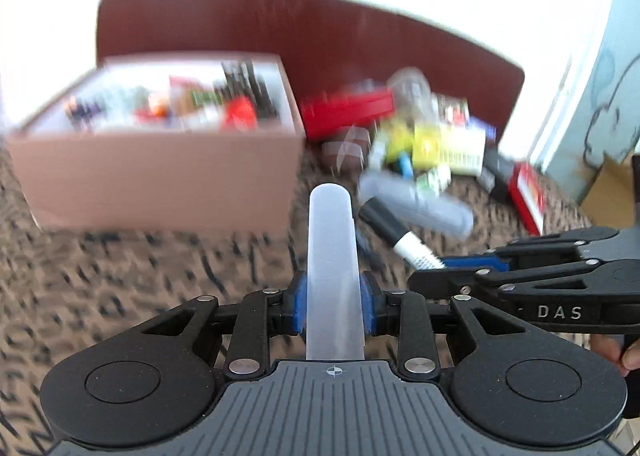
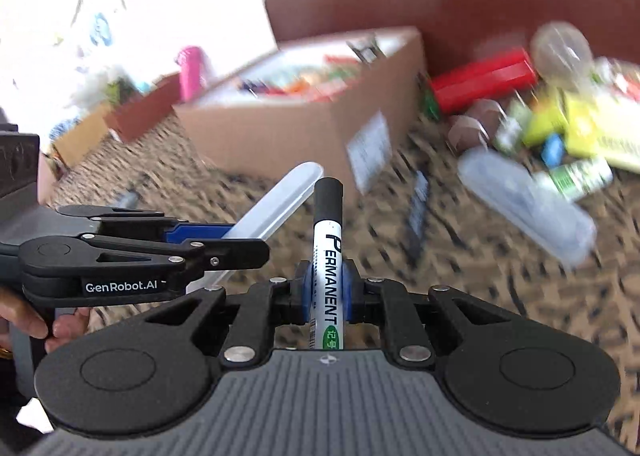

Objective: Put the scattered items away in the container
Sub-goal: 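Carry case and marker into the box while opening both tools to release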

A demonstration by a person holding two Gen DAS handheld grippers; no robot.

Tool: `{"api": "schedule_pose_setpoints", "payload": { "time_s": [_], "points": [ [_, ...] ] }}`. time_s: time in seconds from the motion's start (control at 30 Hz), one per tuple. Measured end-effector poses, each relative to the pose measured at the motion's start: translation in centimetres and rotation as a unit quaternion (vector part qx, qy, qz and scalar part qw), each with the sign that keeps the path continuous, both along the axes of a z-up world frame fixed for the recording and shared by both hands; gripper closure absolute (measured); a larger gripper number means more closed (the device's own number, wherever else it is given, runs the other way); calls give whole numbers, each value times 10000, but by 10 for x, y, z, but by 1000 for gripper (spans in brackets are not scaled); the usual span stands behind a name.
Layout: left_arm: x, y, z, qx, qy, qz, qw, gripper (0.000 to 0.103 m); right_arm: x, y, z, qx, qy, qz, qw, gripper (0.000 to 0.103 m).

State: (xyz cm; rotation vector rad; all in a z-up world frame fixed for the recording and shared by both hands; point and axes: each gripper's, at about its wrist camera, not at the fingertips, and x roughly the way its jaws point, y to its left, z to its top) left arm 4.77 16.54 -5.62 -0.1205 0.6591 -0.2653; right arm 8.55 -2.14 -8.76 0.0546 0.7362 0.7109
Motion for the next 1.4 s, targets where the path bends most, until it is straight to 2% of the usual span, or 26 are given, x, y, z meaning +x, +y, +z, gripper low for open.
{"api": "schedule_pose_setpoints", "payload": {
  "time_s": [0.23,0.4,0.6,0.83,0.87,0.9,0.93,0.97,1.0,1.07,1.17,1.27,1.4],
  "points": [
    [28,36,65,198,-772,507,9955,77,52,44,60,378,-574,165,9975,86],
    [70,62,91,200,-884,874,9920,77,100,80,87,433,-748,25,9963,86],
    [125,93,79,263,-592,1270,9898,77,154,113,72,331,-538,-182,9978,86],
    [161,129,55,459,-268,1565,9863,75,191,153,45,358,-188,-207,9990,84],
    [166,134,51,474,-213,1629,9853,68,195,158,41,380,-143,-189,9990,75],
    [170,140,46,514,-157,1725,9835,47,199,164,38,321,-95,-174,9993,39],
    [172,145,41,611,-97,1876,9803,23,200,167,35,215,-102,-225,9995,24],
    [172,149,38,721,-84,2025,9766,14,197,168,33,123,-217,-328,9991,18],
    [168,152,36,804,-151,2154,9731,6,193,168,33,35,-373,-359,9987,18],
    [160,160,35,756,-311,2165,9729,4,187,165,33,-122,-520,-255,9982,16],
    [154,165,35,428,-226,2138,9757,0,179,159,33,-281,-588,-317,9974,3],
    [150,162,35,261,-201,2107,9770,0,172,157,35,-449,-708,-340,9959,1],
    [138,152,42,317,-246,2079,9773,0,162,151,40,-595,-752,-344,9948,1]
  ]
}}
